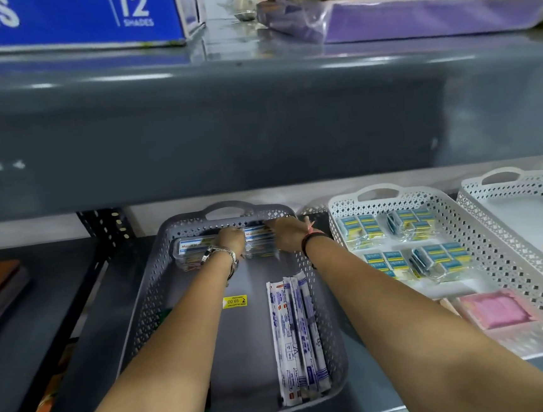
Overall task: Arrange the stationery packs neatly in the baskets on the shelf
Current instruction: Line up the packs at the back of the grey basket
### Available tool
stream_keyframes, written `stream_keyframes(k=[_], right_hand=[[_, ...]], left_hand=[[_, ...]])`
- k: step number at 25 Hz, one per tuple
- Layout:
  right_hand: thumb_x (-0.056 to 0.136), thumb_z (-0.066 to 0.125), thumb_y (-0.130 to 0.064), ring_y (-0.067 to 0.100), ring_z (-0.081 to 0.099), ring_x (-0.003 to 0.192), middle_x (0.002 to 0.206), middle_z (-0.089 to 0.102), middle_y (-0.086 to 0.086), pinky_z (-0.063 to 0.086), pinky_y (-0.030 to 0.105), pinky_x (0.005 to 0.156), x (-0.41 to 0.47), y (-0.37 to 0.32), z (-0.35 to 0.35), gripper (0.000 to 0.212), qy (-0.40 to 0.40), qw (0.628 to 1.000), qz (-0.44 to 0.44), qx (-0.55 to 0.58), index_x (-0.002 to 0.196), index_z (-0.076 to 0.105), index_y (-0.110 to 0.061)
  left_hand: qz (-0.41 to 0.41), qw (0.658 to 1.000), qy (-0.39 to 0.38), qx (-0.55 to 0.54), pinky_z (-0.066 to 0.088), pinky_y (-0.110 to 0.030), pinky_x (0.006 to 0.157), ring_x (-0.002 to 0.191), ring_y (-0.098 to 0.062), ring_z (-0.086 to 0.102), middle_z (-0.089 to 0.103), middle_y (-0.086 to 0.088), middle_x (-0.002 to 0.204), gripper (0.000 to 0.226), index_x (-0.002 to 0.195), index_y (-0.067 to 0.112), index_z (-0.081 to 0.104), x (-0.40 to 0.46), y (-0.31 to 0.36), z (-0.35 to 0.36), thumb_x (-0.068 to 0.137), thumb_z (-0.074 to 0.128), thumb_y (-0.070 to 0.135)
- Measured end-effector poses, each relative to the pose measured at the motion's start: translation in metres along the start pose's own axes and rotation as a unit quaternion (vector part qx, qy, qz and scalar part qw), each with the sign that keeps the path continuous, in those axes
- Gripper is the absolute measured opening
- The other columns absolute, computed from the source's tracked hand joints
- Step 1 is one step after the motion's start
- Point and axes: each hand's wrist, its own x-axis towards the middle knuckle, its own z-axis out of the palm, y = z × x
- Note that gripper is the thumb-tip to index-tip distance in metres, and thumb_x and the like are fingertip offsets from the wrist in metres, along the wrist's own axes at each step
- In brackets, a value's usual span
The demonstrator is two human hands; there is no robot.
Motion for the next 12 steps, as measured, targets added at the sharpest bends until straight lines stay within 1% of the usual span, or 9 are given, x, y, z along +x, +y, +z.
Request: stream_keyframes(k=[1,3,6,7,8,9,10,11,12], right_hand=[[0.095,0.043,-0.006,0.035,0.037,0.135,0.146,0.040,0.019,0.029,0.041,0.113,0.001,0.001,-0.001,0.044,-0.001,1.000,0.004,0.014,0.138,0.038,0.001],[0.094,0.045,-0.003,0.034,0.041,0.132,0.144,0.044,0.019,0.033,0.039,0.110,-0.001,0.001,-0.004,0.043,0.005,0.999,0.011,0.041,0.137,0.041,0.003],[0.094,0.044,-0.003,0.035,0.042,0.131,0.142,0.045,0.021,0.034,0.039,0.109,-0.004,0.002,-0.005,0.042,-0.001,0.998,0.016,0.066,0.135,0.042,0.003],[0.094,0.044,-0.003,0.036,0.041,0.132,0.142,0.045,0.021,0.034,0.040,0.109,-0.004,0.003,-0.004,0.042,-0.001,0.998,0.015,0.062,0.135,0.042,0.003],[0.095,0.043,-0.004,0.035,0.041,0.132,0.142,0.044,0.021,0.033,0.040,0.110,-0.005,0.003,-0.004,0.042,-0.001,0.998,0.016,0.059,0.136,0.042,0.002],[0.095,0.043,-0.004,0.035,0.040,0.132,0.143,0.044,0.021,0.033,0.041,0.110,-0.007,0.003,-0.005,0.042,-0.002,0.998,0.015,0.057,0.136,0.042,0.002],[0.095,0.042,-0.004,0.035,0.041,0.132,0.143,0.044,0.021,0.033,0.041,0.110,-0.007,0.003,-0.006,0.042,0.000,0.998,0.015,0.053,0.136,0.042,0.002],[0.095,0.042,-0.004,0.035,0.041,0.132,0.142,0.044,0.021,0.033,0.041,0.110,-0.008,0.003,-0.007,0.042,-0.001,0.999,0.013,0.050,0.136,0.042,0.002],[0.094,0.043,-0.004,0.034,0.041,0.132,0.142,0.045,0.021,0.033,0.041,0.109,-0.008,0.002,-0.007,0.042,-0.002,0.999,0.016,0.047,0.135,0.042,0.003]], left_hand=[[-0.009,1.000,0.002,0.007,0.039,-0.025,0.056,0.062,-0.022,0.048,0.043,-0.012,0.062,0.038,0.057,0.010,0.043,-0.001,0.000,-0.002,0.095,0.035,0.008],[-0.025,1.000,0.003,-0.011,0.040,-0.026,0.056,0.058,-0.024,0.047,0.044,-0.010,0.061,0.046,0.055,0.010,0.041,-0.003,0.000,-0.004,0.098,0.031,0.024],[-0.060,0.995,-0.007,-0.082,0.047,-0.032,0.067,0.069,-0.027,0.054,0.052,-0.012,0.074,0.053,0.067,0.008,0.048,-0.009,-0.001,-0.008,0.097,0.025,0.046],[-0.068,0.991,-0.015,-0.114,0.049,-0.028,0.063,0.065,-0.025,0.057,0.055,-0.011,0.071,0.055,0.070,0.009,0.049,-0.012,0.000,-0.008,0.096,0.023,0.050],[-0.075,0.986,-0.023,-0.146,0.049,-0.021,0.052,0.052,-0.020,0.060,0.058,-0.008,0.059,0.057,0.068,0.011,0.049,-0.016,0.001,-0.009,0.094,0.022,0.053],[-0.081,0.982,-0.031,-0.167,0.045,-0.014,0.039,0.036,-0.015,0.057,0.057,-0.004,0.045,0.059,0.063,0.012,0.046,-0.020,0.004,-0.011,0.093,0.020,0.056],[-0.081,0.981,-0.036,-0.171,0.040,-0.011,0.033,0.026,-0.011,0.052,0.054,-0.001,0.038,0.062,0.059,0.013,0.043,-0.024,0.006,-0.011,0.092,0.018,0.059],[-0.079,0.982,-0.040,-0.166,0.039,-0.012,0.035,0.025,-0.011,0.050,0.052,-0.001,0.039,0.065,0.057,0.013,0.042,-0.026,0.007,-0.011,0.091,0.015,0.062],[-0.078,0.983,-0.044,-0.159,0.037,-0.017,0.041,0.032,-0.014,0.049,0.051,-0.001,0.045,0.067,0.056,0.014,0.041,-0.028,0.008,-0.012,0.089,0.012,0.065]])
